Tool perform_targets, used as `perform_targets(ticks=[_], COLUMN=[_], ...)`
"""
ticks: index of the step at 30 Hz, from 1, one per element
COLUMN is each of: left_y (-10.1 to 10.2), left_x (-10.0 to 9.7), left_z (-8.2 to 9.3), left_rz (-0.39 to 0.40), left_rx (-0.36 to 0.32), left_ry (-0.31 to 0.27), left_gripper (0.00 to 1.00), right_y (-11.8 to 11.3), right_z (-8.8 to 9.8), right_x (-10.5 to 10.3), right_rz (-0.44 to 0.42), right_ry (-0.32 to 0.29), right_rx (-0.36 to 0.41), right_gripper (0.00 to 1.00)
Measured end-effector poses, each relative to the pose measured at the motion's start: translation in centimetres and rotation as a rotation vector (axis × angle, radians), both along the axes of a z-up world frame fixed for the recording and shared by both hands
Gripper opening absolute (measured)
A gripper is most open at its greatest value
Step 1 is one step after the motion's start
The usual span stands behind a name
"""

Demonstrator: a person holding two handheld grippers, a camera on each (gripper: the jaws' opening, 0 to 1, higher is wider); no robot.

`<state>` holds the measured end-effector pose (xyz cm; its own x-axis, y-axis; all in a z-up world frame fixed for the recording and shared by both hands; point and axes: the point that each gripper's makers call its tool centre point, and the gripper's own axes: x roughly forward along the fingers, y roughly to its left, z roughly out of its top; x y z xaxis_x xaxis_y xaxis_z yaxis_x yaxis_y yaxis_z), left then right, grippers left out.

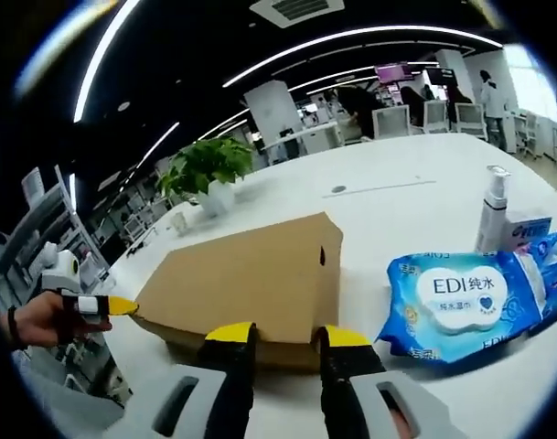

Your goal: Operate the shoe box by opening the lid, removing the specified soft item, and placing it in the target area until the item is outside and the box remains undamaged.

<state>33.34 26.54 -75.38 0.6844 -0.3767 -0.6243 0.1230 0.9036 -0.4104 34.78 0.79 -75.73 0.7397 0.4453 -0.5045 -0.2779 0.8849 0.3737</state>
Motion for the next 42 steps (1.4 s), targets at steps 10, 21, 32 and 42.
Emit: perform_targets(ticks=[10, 21, 32, 42], left_y=[-3.1, -3.1, -3.5, -6.3], left_x=[2.8, 2.4, -0.3, -2.3], left_z=[0.2, 0.6, 2.2, 2.5], left_rz=[-0.062, -0.058, -0.071, -0.127], left_rx=[0.023, 0.05, 0.119, 0.184], left_ry=[-0.003, -0.015, -0.092, -0.133], left_gripper=[0.26, 0.21, 0.27, 0.29], right_y=[-3.0, -3.8, -8.2, -13.5], right_z=[0.1, 0.3, 1.7, 2.2], right_x=[1.1, 0.8, -1.7, -4.2], right_rz=[-0.053, -0.013, -0.025, -0.084], right_ry=[-0.004, 0.003, -0.058, -0.053], right_rx=[-0.055, -0.061, -0.107, -0.126], right_gripper=[0.23, 0.23, 0.29, 0.35])
